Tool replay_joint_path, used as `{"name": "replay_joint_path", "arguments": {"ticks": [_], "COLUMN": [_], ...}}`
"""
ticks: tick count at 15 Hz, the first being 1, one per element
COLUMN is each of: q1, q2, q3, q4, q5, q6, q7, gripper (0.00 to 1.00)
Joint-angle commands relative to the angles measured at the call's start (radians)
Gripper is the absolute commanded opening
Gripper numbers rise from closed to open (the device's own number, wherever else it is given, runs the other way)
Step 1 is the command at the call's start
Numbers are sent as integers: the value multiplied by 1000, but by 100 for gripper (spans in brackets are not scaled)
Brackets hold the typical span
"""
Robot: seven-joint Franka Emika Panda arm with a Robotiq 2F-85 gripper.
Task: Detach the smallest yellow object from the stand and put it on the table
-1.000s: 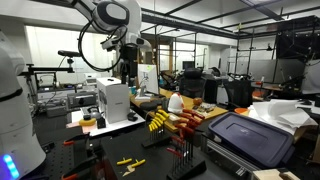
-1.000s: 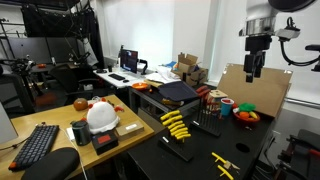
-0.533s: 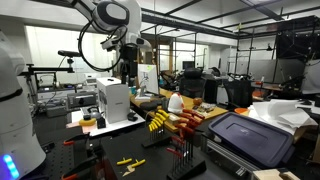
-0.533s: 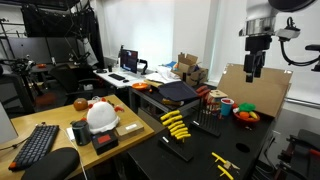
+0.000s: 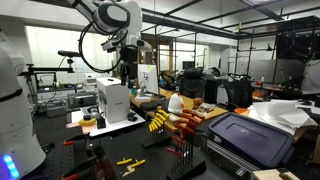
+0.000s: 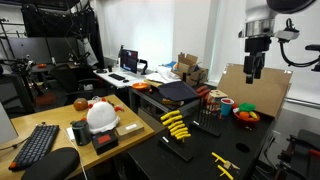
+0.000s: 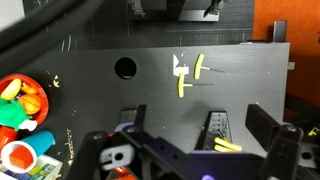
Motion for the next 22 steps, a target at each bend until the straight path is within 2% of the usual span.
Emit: {"name": "replay_joint_path", "arguments": {"ticks": [1,4,8,9,13,14,15,17,19,22], "q1": [0,0,0,1,-4,-5,-6,-7,-11,-9], "q2": [111,206,375,417,557,582,607,653,691,753], "q3": [-15,-16,-8,-7,4,6,9,13,21,28], "q4": [36,63,127,152,251,273,295,334,369,417], "q5": [23,26,28,33,40,40,43,41,48,28], "q6": [22,78,213,231,255,255,252,255,247,239], "q7": [-37,-44,-41,-49,-64,-64,-72,-76,-93,-130], "gripper": [100,100,100,83,49,58,85,87,99,100]}}
